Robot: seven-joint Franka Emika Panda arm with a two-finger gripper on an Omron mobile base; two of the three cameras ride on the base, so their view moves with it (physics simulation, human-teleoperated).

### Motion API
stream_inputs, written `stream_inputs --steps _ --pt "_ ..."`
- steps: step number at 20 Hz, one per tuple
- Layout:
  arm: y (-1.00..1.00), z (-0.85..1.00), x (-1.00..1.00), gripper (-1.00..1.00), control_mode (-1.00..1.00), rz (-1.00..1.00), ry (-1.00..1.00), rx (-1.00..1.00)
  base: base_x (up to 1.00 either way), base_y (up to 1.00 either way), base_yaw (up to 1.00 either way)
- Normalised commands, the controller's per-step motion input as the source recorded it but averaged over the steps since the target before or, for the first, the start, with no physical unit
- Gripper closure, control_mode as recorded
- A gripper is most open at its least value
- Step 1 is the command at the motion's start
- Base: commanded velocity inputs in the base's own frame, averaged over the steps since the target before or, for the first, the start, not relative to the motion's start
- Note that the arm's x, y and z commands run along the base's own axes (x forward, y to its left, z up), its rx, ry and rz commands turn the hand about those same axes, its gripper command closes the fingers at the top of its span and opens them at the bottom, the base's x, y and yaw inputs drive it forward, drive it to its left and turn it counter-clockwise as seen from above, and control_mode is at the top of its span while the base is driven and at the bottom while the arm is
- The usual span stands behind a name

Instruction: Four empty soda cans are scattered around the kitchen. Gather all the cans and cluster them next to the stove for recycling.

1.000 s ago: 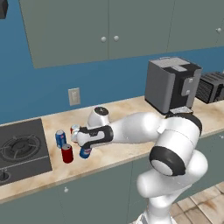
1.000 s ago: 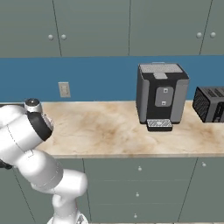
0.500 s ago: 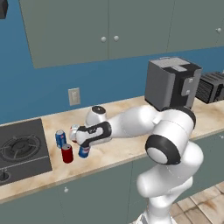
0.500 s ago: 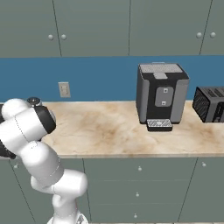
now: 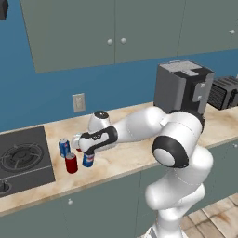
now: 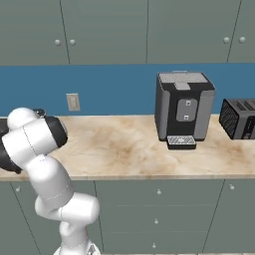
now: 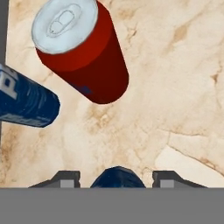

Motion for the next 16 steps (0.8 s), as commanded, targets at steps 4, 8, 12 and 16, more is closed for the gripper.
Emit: stream_inputs --steps 4,8,12,16 --pt "0.08 -0.19 0.0 1.0 -1.0 0.0 0.0 0.0 0.0 0.0 0.0" --pt "0.06 -0.13 -0.01 -1.0 -1.0 0.0 0.0 0.0 0.0 0.0 0.0" --pt "0.02 -0.02 -0.04 -1.0 -1.0 0.0 0.0 0.0 0.0 0.0 0.0" --pt "0.0 0.0 -0.17 -1.0 -1.0 0.0 0.0 0.0 0.0 0.0 0.0"
